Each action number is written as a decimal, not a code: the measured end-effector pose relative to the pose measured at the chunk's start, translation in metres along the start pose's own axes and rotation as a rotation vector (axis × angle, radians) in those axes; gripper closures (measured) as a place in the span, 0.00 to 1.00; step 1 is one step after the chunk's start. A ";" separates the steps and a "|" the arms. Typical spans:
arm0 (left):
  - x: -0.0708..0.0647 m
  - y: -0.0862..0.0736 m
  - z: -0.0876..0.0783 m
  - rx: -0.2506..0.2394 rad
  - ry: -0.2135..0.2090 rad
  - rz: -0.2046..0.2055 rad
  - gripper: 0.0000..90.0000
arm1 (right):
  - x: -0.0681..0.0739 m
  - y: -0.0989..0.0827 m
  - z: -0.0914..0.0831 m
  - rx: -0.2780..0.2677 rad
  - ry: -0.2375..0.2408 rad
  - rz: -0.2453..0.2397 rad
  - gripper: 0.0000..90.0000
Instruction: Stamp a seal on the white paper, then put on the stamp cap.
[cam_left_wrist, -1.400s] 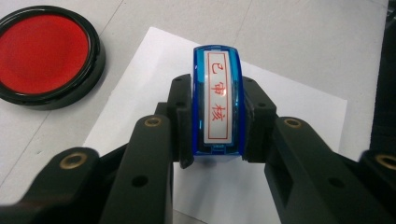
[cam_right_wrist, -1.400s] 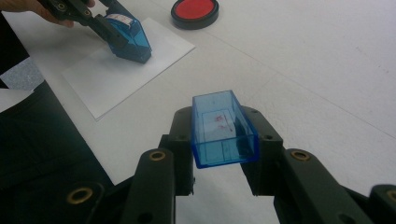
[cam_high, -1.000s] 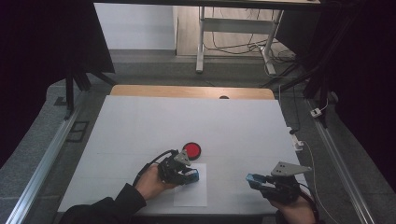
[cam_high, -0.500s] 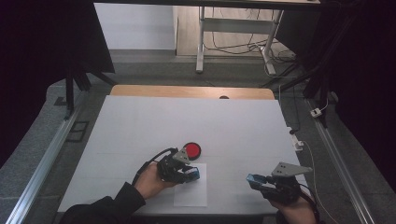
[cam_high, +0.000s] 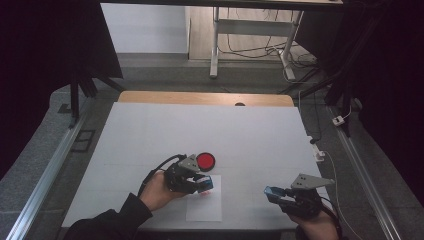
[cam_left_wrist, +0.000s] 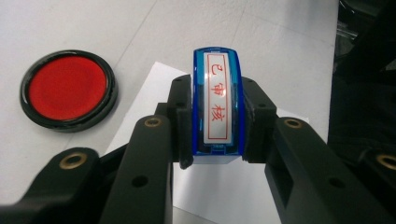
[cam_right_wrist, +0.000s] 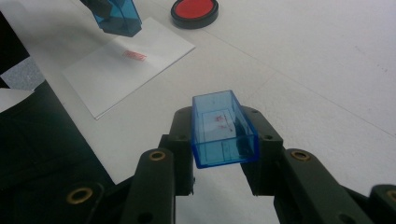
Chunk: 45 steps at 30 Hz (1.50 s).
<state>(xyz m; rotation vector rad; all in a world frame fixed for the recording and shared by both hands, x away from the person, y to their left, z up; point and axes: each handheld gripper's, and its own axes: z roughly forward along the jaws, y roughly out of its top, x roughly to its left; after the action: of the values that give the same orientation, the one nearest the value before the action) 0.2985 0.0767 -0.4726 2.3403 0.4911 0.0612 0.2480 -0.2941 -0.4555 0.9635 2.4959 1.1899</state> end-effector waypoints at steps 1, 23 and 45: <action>0.000 0.000 -0.001 -0.004 0.000 0.001 0.77 | 0.000 0.000 0.000 -0.001 0.000 0.001 0.75; 0.003 0.000 -0.029 -0.099 -0.017 0.012 0.77 | 0.000 0.000 0.000 -0.003 0.002 0.000 0.75; 0.002 -0.001 -0.050 -0.189 -0.032 0.042 0.77 | 0.000 0.001 0.001 -0.005 0.007 -0.003 0.75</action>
<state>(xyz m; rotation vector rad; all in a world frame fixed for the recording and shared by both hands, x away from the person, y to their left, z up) 0.2914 0.1112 -0.4366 2.1637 0.4022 0.0863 0.2484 -0.2930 -0.4553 0.9556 2.4980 1.1996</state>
